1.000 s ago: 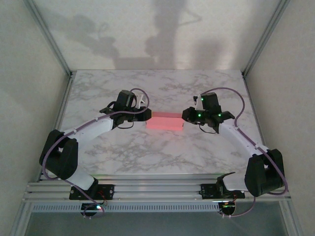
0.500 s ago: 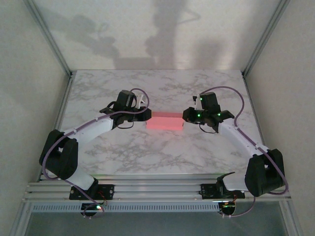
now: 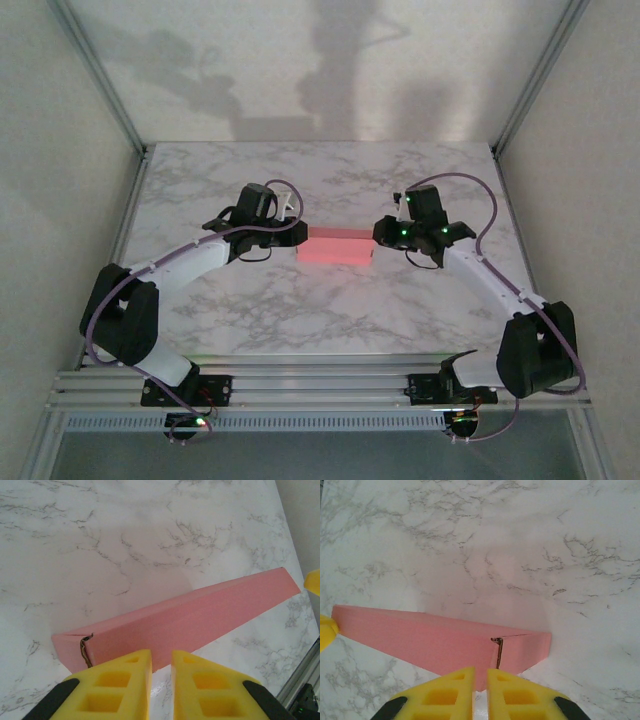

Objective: Fold the paper box

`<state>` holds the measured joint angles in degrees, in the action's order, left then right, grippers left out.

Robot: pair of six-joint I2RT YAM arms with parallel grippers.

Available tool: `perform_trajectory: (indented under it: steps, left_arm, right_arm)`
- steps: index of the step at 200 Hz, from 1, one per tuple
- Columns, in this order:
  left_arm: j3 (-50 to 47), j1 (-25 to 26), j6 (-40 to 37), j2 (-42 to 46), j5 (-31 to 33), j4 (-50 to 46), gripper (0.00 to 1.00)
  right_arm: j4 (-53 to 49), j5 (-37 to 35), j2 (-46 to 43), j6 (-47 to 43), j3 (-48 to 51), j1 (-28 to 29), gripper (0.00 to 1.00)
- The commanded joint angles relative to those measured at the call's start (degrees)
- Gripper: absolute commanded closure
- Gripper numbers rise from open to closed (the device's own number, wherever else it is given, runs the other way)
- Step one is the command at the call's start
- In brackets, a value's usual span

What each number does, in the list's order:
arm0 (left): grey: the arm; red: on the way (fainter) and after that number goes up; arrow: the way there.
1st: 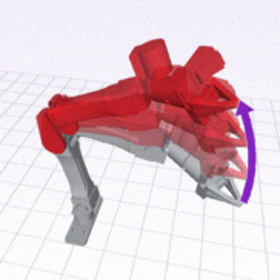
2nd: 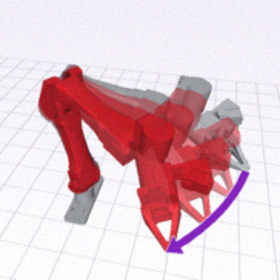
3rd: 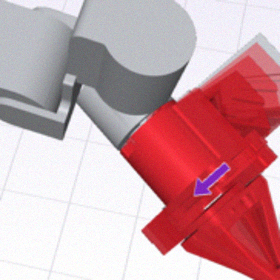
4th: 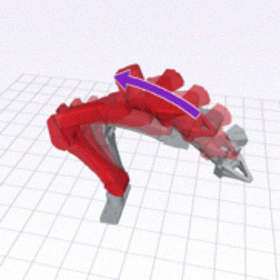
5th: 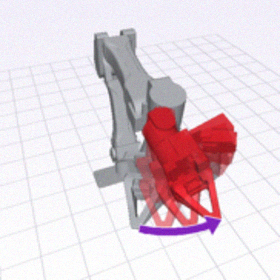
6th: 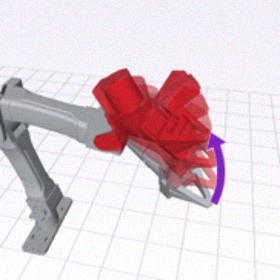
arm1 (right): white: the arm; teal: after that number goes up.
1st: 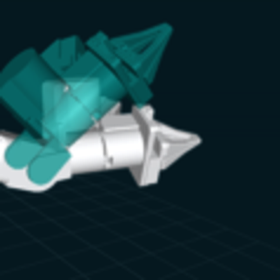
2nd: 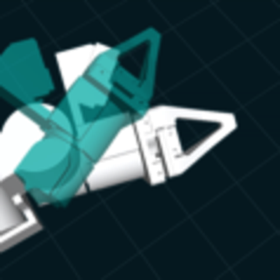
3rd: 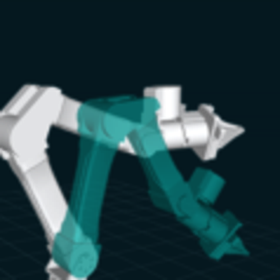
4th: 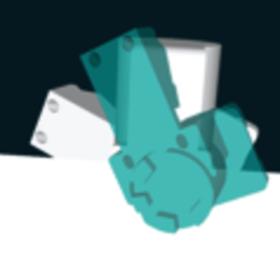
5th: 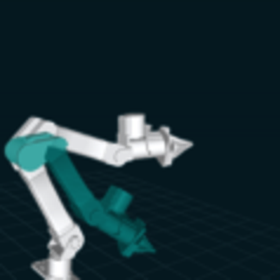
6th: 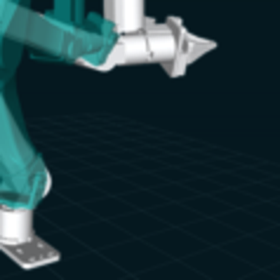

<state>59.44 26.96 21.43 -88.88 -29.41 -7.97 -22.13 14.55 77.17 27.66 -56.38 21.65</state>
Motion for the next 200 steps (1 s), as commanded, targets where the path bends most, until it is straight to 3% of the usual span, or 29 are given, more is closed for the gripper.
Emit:
perform_trajectory:
  steps: [1,125,159,200]
  left_arm:
    - [-1.15,0.29,0.19,0.20,-0.15,-2.39,0.81]
    - [-1.26,0.29,0.18,0.30,-0.17,-2.38,0.81]
    - [-1.21,0.29,0.19,0.14,-0.15,-2.34,0.81]
    - [-0.99,0.29,0.15,0.26,-0.21,-2.41,0.81]
  right_arm:
    - [-0.50,-0.71,1.21,-0.67,-1.96,0.68,0.87]
    - [-1.60,-1.64,2.90,-1.58,-2.24,0.96,0.90]
    - [-1.69,-1.41,2.73,-1.97,-2.33,1.03,0.84]
    - [-1.71,-1.02,3.26,-2.25,-2.68,1.03,0.84]
